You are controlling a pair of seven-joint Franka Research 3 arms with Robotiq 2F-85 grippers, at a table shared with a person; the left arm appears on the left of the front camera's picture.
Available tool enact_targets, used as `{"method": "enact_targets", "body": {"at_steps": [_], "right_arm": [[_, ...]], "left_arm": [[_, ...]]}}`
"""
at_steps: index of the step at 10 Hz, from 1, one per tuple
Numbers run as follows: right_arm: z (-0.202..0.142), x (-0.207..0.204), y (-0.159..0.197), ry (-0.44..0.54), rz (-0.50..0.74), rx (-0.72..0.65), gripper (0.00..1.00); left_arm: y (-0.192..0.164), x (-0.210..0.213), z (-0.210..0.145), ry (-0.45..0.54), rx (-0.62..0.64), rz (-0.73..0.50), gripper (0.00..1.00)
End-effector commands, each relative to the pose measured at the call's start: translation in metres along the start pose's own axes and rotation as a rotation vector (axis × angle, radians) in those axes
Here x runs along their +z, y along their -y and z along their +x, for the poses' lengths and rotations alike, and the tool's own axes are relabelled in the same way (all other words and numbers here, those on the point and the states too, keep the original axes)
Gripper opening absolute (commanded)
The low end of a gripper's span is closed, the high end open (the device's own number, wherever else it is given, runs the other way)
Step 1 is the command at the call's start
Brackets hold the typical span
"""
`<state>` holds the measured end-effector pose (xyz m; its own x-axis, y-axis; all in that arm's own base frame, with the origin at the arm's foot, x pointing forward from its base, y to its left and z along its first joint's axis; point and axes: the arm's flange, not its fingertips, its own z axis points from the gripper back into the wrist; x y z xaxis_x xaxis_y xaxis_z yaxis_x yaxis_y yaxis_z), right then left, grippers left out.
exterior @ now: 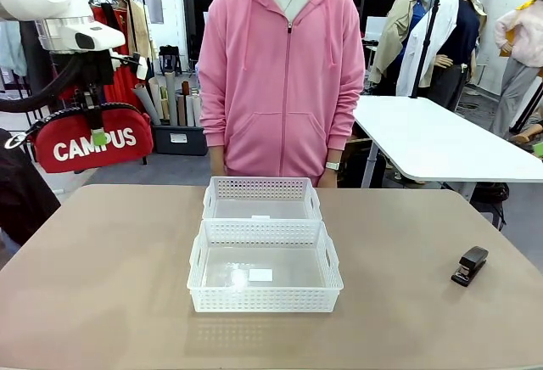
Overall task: Distribute items into two baskets.
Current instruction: Move the picked Pencil pouch towards the Organizing basket indicated by the person, stopping as directed.
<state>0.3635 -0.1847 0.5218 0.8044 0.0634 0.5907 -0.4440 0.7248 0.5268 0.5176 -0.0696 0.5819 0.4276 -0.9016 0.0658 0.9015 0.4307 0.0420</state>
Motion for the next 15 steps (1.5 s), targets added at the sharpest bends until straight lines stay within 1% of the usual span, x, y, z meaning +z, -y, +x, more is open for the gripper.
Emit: {"method": "enact_targets", "body": {"at_steps": [1,15], "right_arm": [[0.0003,0.0005,-0.0008,0.004,-0.002,0.006,1.0],[0.0003,0.0005,-0.0008,0.004,-0.002,0.006,1.0]], "left_arm": [[0.0008,0.0033,-0.0019,0.001,0.015,0.005,0.0],[0.0008,0.0033,-0.0019,0.001,0.015,0.005,0.0]]}}
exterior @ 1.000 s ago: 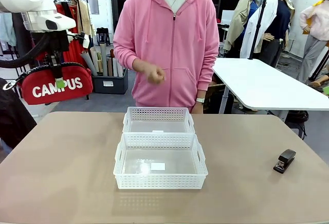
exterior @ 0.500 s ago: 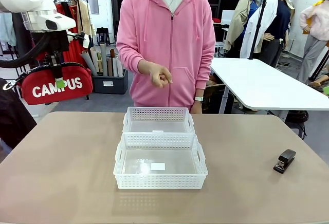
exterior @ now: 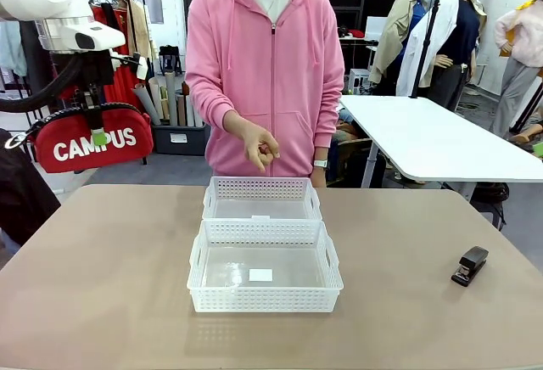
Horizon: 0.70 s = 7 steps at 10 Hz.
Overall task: Distribute items into two baskets.
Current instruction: Move the picked Pencil pouch towards the Organizing basket indicated by the person, stopping as directed.
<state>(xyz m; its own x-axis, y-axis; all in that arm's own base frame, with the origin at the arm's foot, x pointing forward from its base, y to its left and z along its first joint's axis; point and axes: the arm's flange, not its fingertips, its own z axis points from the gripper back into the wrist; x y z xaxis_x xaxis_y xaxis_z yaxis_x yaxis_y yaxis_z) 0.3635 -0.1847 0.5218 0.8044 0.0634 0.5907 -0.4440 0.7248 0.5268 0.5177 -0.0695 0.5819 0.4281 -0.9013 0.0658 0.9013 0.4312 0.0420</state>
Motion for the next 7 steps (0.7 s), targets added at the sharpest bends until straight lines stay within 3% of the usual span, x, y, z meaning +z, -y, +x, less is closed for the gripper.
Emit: {"method": "enact_targets", "body": {"at_steps": [1,7], "right_arm": [[0.0003,0.0005,-0.0008,0.004,-0.002,0.005,1.0],[0.0003,0.0005,-0.0008,0.004,-0.002,0.005,1.0]], "left_arm": [[0.0008,0.0033,-0.0018,0.001,0.015,0.005,0.0],[0.0008,0.0033,-0.0018,0.001,0.015,0.005,0.0]]}}
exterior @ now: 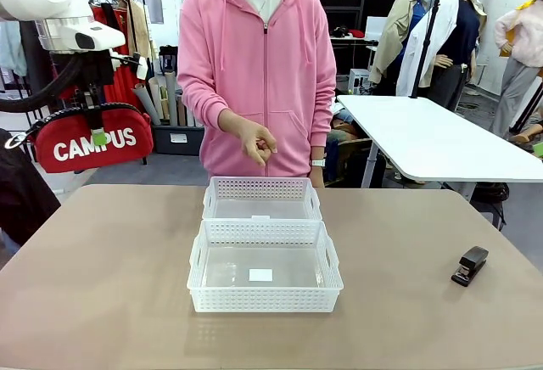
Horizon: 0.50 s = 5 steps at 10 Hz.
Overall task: Distribute items into two baskets.
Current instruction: Move the picked Pencil pouch towards the Organizing basket indicated by the person, stopping as directed.
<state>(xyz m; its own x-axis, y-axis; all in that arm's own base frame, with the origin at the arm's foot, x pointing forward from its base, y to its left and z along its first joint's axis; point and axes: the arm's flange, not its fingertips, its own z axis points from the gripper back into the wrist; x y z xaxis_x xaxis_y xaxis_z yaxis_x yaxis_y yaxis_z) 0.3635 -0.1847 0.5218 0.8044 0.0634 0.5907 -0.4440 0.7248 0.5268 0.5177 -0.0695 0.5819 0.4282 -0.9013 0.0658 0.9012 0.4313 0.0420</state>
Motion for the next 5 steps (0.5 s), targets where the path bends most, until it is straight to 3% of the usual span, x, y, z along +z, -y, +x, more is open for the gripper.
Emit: {"method": "enact_targets", "body": {"at_steps": [1,5], "right_arm": [[0.0003,0.0005,-0.0008,0.004,-0.002,0.006,1.0],[0.0003,0.0005,-0.0008,0.004,-0.002,0.006,1.0]], "left_arm": [[0.0008,0.0033,-0.0018,0.001,0.015,0.005,0.0],[0.0008,0.0033,-0.0018,0.001,0.015,0.005,0.0]]}}
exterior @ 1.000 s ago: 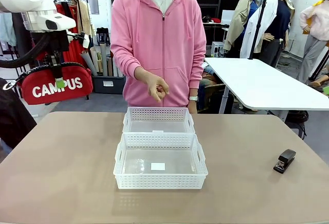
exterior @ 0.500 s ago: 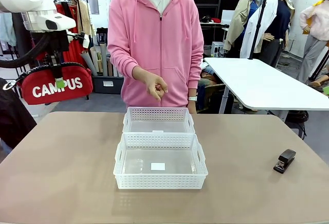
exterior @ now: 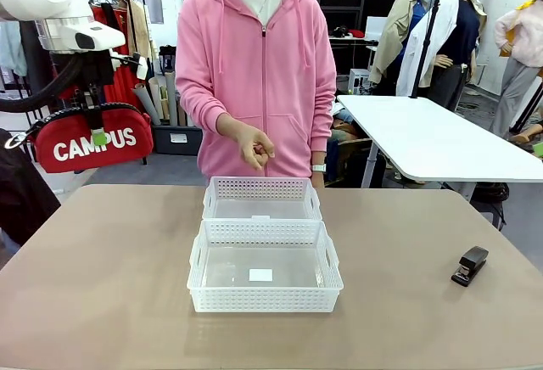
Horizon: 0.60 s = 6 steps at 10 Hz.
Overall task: Distribute items into two baskets.
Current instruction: Move the picked Pencil pouch towards the Organizing basket indicated by the person, stopping as directed.
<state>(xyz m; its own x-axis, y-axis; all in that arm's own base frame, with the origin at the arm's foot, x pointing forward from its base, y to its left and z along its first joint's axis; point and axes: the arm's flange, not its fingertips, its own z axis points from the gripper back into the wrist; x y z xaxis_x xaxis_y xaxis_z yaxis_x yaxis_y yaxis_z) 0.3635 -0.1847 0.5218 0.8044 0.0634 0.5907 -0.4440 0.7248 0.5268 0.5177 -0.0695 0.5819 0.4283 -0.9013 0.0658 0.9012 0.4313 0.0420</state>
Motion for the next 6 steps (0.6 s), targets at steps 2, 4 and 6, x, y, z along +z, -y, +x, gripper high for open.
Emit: {"method": "enact_targets", "body": {"at_steps": [2,4,6], "right_arm": [[0.0003,0.0005,-0.0008,0.004,-0.002,0.005,1.0],[0.0003,0.0005,-0.0008,0.004,-0.002,0.005,1.0],[0.0003,0.0005,-0.0008,0.004,-0.002,0.005,1.0]], "left_arm": [[0.0008,0.0033,-0.0018,0.001,0.015,0.005,0.0],[0.0,0.0,0.0,0.0,0.0,0.0,0.0],[-0.0032,-0.0062,0.0075,-0.003,0.005,-0.009,0.0]]}}
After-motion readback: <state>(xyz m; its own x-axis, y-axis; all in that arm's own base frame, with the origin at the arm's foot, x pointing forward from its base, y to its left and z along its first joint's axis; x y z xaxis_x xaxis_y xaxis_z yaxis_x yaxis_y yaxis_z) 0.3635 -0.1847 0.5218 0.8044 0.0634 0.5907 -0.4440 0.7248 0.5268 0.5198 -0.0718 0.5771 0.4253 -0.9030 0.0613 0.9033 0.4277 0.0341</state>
